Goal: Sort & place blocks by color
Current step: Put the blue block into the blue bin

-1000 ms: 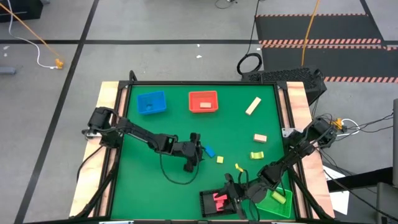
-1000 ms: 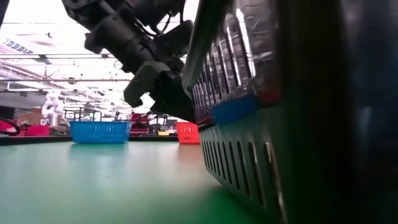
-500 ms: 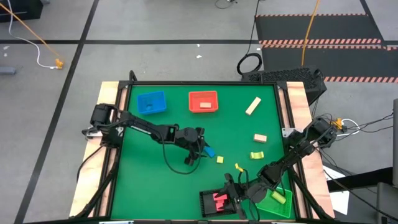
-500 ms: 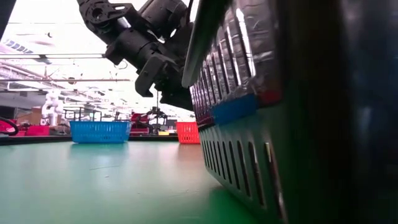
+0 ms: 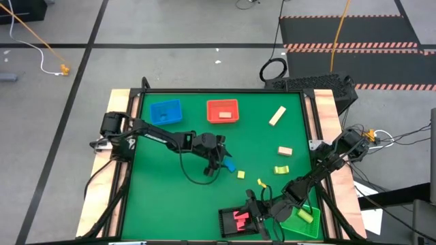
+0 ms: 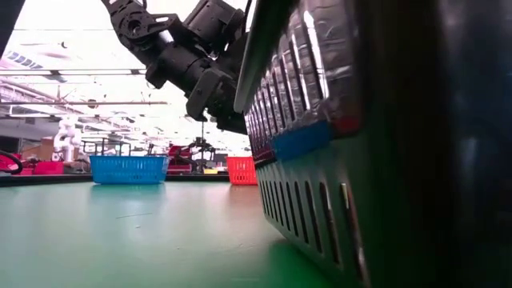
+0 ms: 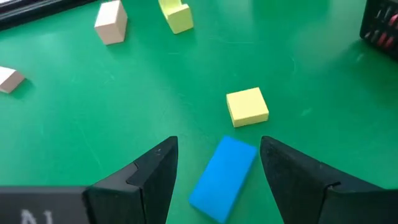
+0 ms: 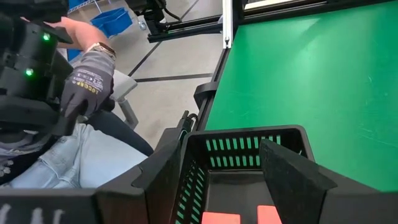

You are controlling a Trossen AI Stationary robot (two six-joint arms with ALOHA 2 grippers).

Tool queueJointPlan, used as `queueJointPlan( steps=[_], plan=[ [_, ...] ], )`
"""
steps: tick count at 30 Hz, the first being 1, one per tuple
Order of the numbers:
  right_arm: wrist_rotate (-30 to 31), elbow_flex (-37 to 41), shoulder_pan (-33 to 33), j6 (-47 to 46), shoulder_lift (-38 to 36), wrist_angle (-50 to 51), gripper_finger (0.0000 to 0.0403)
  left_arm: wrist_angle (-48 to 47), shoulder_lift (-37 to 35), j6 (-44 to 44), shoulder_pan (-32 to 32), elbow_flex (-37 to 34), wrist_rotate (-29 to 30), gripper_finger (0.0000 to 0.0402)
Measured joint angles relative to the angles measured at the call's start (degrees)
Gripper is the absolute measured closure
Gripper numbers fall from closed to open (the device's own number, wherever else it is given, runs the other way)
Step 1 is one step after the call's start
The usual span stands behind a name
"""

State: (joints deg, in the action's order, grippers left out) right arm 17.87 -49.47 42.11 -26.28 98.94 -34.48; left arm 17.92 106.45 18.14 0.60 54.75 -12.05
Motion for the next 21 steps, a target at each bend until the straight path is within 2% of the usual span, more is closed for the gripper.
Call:
queueJointPlan(
  steps=[4, 8, 13, 17, 21],
  plan=[
    [0.0, 0.02, 0.0, 0.0, -0.02, -0.01, 0.0193, 1.95, 3.61, -0.05, 0.0, -0.02, -0.06, 0.0152],
    [0.0, 0.02, 0.0, 0.0, -0.04, 0.0, 0.0193, 5.13, 5.02, -0.18, -0.05, 0.31, -0.05, 0.0103],
    [0.0, 0.02, 0.0, -0.01, -0.07, 0.02, 0.0193, 4.49, 6.21, -1.53, -0.37, 0.55, -0.08, 0.0049],
    [-0.02, 0.02, 0.0, -0.01, -0.07, -0.08, 0.0193, 4.1, 8.11, -3.3, -0.49, 0.97, -0.04, 0.0041],
    [0.0, 0.04, -0.02, -0.02, -0.07, -0.33, 0.0193, 3.62, 9.88, -4.03, -0.79, 1.41, -0.77, 0.006]
  ],
)
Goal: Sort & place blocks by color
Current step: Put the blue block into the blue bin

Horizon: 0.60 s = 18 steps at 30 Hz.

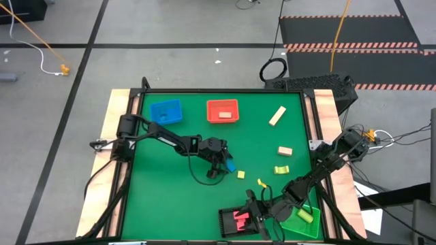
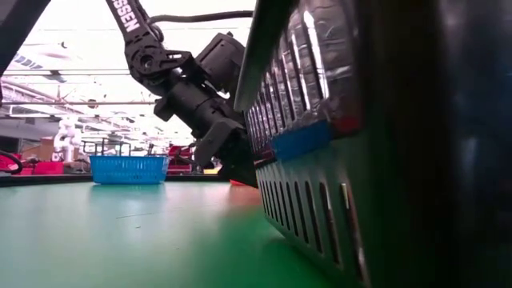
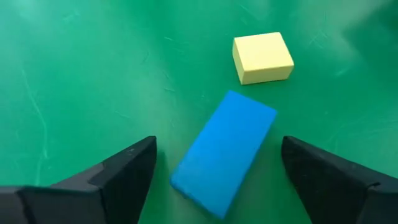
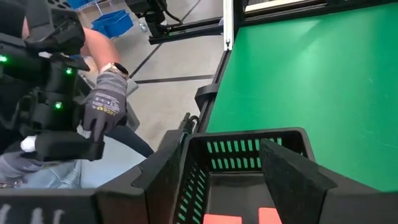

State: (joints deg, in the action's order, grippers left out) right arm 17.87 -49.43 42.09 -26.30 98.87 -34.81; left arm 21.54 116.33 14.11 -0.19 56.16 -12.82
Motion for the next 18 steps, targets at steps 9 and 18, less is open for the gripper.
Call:
queueJointPlan(
  steps=[9, 18],
  plan=[
    [-0.09, 0.01, 0.0, -0.01, 0.0, -0.94, 0.0193, -1.74, 1.12, -3.25, 0.47, 0.37, 0.47, 0.0214],
    [-0.07, 0.01, 0.0, -0.01, 0.0, -0.99, 0.0192, -1.95, -0.34, -17.6, 1.87, 0.16, 3.63, 0.0271]
  ],
)
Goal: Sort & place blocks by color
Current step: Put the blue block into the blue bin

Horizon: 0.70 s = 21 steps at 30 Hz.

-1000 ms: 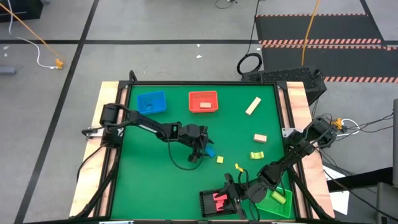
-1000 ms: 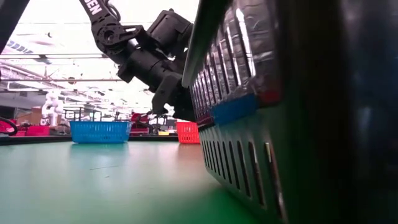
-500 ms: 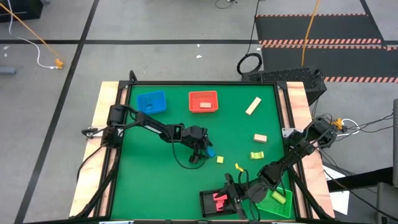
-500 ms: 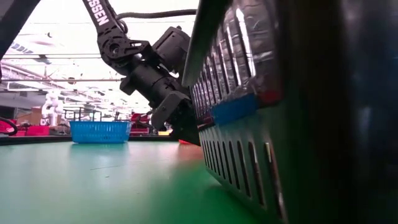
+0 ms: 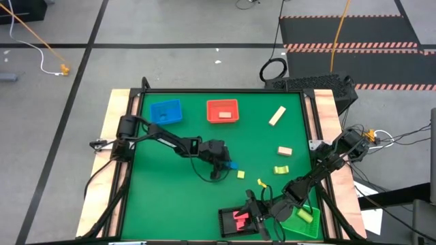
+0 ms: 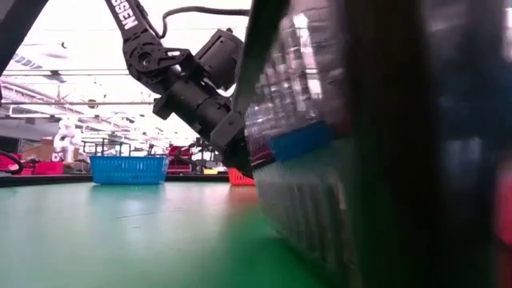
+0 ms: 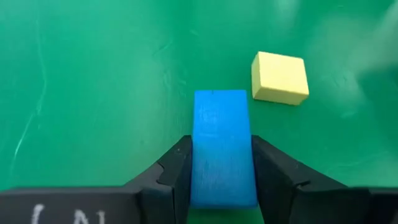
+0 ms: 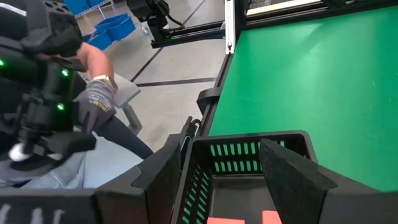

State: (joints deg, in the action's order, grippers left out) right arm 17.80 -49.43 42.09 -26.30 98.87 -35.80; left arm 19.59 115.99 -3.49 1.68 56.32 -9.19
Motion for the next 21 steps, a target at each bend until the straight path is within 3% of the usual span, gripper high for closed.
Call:
queueJointPlan(
  steps=[7, 13, 21],
  plan=[
    [0.0, 0.0, 0.0, 0.0, 0.0, 0.0, 0.0193, -2.18, -10.54, 0.15, 1.63, -3.49, 5.48, 0.0271],
    [-0.02, 0.0, 0.0, 0.0, 0.0, 0.0, 0.0192, -4.04, -25.32, 0.41, 1.72, -14.38, 13.57, 0.0271],
    [-0.04, 0.0, 0.0, 0.0, 0.0, -0.02, 0.0192, -4.77, -47.34, -6.72, 1.68, -31.46, 37.15, 0.0271]
  ],
)
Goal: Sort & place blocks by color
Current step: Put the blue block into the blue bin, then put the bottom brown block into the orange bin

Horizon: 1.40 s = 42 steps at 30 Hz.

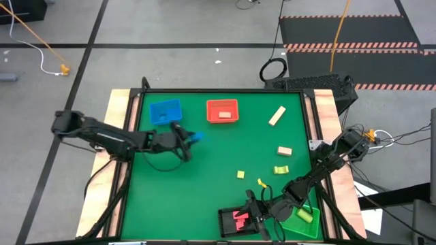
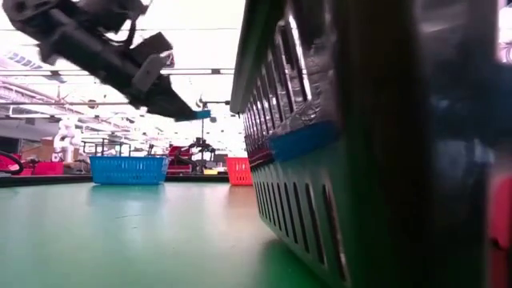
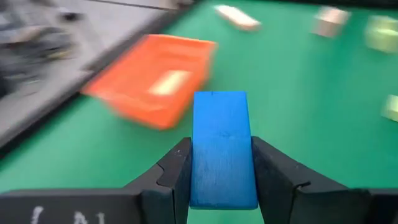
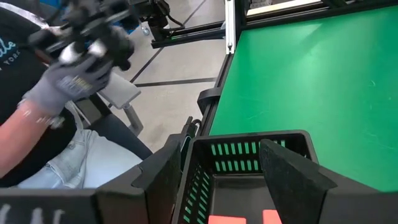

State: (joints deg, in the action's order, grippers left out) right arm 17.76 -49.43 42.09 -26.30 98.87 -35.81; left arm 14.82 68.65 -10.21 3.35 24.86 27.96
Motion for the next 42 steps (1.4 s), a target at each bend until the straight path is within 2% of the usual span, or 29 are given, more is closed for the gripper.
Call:
queueJointPlan(
  steps=[7, 13, 20, 27, 29, 35, 42],
  plan=[
    [0.02, -0.02, 0.0, 0.0, 0.0, 0.02, 0.0193, -4.49, -14.53, -12.59, -2.67, -10.59, 16.89, 0.0271],
    [0.04, -0.02, 0.0, 0.0, 0.0, 0.02, 0.0192, -4.86, -19.16, -20.12, -9.65, -15.64, 21.47, 0.0271],
    [0.04, -0.02, 0.0, 0.0, 0.0, 0.02, 0.0193, -4.8, -19.15, -23.22, -19.98, -15.88, 19.4, 0.0271],
    [0.04, -0.02, 0.0, 0.0, 0.02, 0.02, 0.0193, -6.17, -19.15, -24.88, -26.71, -15.86, 11.08, 0.0271],
    [0.06, -0.02, 0.0, 0.0, 0.02, 0.02, 0.0193, -6.13, -19.17, -24.45, -27.74, -15.86, 10.25, 0.0271],
    [0.07, -0.02, 0.0, 0.0, 0.02, 0.02, 0.0192, -6.27, -19.16, -24.18, -28.88, -15.86, 9.49, 0.0218],
    [0.07, -0.02, 0.0, 0.0, 0.02, 0.02, 0.0193, -4.06, -19.16, -23.82, -28.81, -15.8, 9.06, 0.0241]
  ],
)
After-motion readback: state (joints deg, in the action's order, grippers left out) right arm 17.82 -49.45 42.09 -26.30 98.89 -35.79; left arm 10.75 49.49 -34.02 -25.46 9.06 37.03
